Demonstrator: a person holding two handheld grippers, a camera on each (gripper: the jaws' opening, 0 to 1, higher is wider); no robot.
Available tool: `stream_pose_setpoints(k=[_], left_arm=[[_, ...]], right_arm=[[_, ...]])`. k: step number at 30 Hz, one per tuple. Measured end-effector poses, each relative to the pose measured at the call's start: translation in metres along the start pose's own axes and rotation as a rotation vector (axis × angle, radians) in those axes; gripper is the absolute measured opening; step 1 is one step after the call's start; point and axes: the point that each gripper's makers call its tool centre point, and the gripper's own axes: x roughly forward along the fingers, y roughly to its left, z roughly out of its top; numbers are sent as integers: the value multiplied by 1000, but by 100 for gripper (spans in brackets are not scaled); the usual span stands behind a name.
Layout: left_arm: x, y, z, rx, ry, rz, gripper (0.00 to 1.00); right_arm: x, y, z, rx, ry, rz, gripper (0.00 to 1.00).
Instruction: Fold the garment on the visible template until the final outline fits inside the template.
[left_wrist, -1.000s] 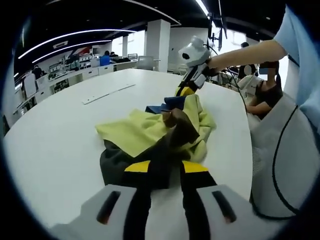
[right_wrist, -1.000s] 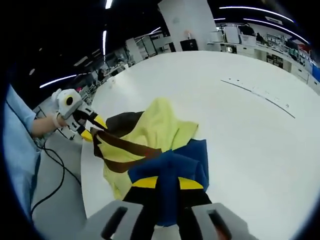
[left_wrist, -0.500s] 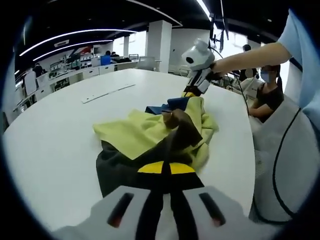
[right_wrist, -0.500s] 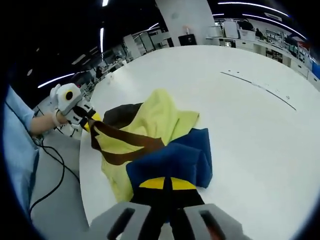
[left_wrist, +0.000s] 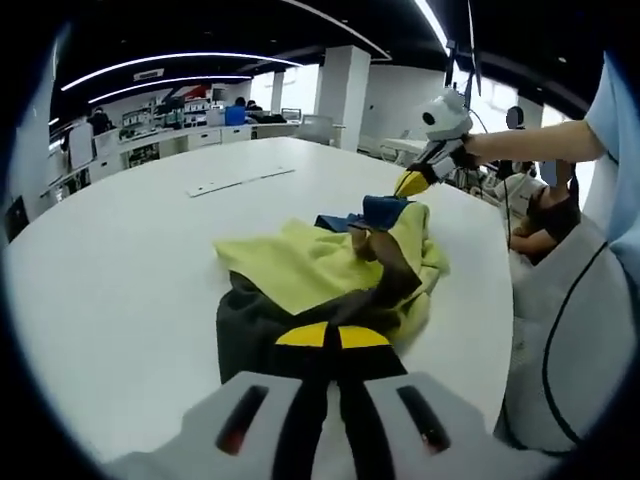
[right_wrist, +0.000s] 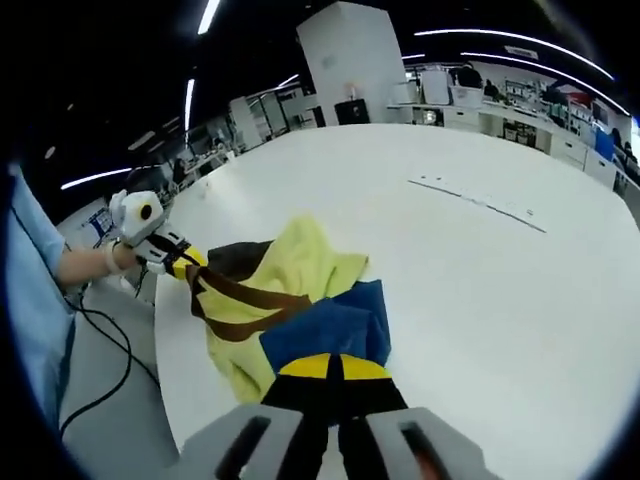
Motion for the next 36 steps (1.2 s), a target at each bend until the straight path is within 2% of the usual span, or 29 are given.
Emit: stream_pose_setpoints(k=[11,17,20,30,33,36], left_arm=[[-16,15,21,-36,-39,47,0],[-28,25,38,-50,-85,74,0],[-37,30,56,-40,-121,86,0],[-66,45,121,2,-236,121,0],[-77,45,149,-1,-306,118,0],[-88,45,172,18,-344,120,0]], right_arm=[[-45,2,17,69,-172,-70,0],[-71,13,39,111,-301,-76,0],[-84,21,52,119,-359,-70,0],[-125,41,104,67,-528,-81,0],[-140,46,121,55,-587,-82,0],[-155,51,138,42,-633,-80,0]])
